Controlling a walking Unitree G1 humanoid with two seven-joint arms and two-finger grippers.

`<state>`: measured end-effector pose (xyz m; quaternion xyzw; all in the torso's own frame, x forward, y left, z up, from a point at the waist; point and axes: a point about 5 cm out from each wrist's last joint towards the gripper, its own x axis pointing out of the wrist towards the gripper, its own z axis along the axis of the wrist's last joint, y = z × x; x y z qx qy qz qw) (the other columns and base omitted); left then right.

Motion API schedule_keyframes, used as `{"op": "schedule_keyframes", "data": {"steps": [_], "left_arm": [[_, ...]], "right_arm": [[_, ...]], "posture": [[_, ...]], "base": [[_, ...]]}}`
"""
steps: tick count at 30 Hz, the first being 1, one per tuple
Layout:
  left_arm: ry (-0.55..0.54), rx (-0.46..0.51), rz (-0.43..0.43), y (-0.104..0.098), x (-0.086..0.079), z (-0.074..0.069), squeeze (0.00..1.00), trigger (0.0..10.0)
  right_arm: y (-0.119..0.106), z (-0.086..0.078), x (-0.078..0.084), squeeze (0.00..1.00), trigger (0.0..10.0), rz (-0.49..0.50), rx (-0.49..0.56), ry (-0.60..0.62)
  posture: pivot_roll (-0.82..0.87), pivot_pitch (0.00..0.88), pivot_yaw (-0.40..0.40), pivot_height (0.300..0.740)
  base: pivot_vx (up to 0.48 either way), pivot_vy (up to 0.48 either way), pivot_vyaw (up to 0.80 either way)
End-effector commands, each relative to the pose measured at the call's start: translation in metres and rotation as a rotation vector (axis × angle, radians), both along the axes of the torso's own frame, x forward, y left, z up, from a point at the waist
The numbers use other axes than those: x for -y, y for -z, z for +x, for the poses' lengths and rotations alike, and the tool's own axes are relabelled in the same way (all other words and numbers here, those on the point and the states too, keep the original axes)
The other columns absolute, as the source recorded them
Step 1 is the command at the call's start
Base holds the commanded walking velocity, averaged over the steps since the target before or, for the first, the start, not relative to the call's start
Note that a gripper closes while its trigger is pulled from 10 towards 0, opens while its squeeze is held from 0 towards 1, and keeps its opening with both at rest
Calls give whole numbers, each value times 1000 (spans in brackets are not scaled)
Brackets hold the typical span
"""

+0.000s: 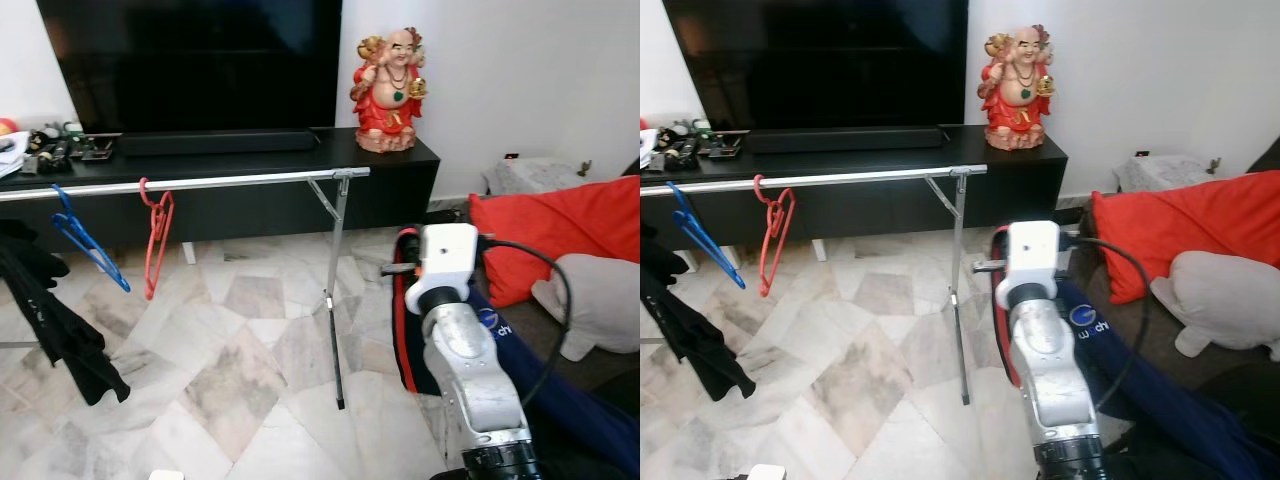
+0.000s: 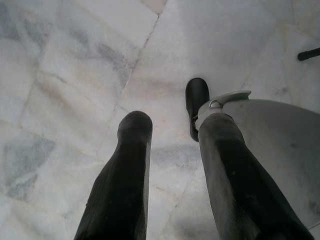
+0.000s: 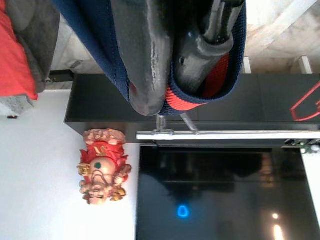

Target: Hang hanger

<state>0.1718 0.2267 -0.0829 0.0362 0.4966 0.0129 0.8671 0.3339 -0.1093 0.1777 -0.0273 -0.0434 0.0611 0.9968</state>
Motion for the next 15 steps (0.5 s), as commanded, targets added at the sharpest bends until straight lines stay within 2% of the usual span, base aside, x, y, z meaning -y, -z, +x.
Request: {"op": "schedule_keyframes", "data": {"steps": [1, 10, 12, 15], "left_arm": [[-9, 6, -6, -1, -1, 3, 0, 10000], [-7, 6, -5, -2, -1, 3, 0, 10000], [-6, 5, -7, -2, -1, 3, 0, 10000], [-6, 5, -7, -2, -1, 3, 0, 10000]], "right_arm": [[-1, 0, 1, 0, 10000, 6, -8, -6], [-3, 1, -2, 0, 10000, -49, 14, -36], [-4, 0, -5, 0, 10000, -102, 31, -56], [-4, 0, -5, 0, 10000, -103, 34, -58]], "posture": [[80, 0, 0, 740], [83, 0, 0, 740], [83, 0, 0, 740], [83, 0, 0, 740]], "base": [[0, 334, 0], [0, 335, 0], [0, 336, 522], [0, 334, 800]]}}
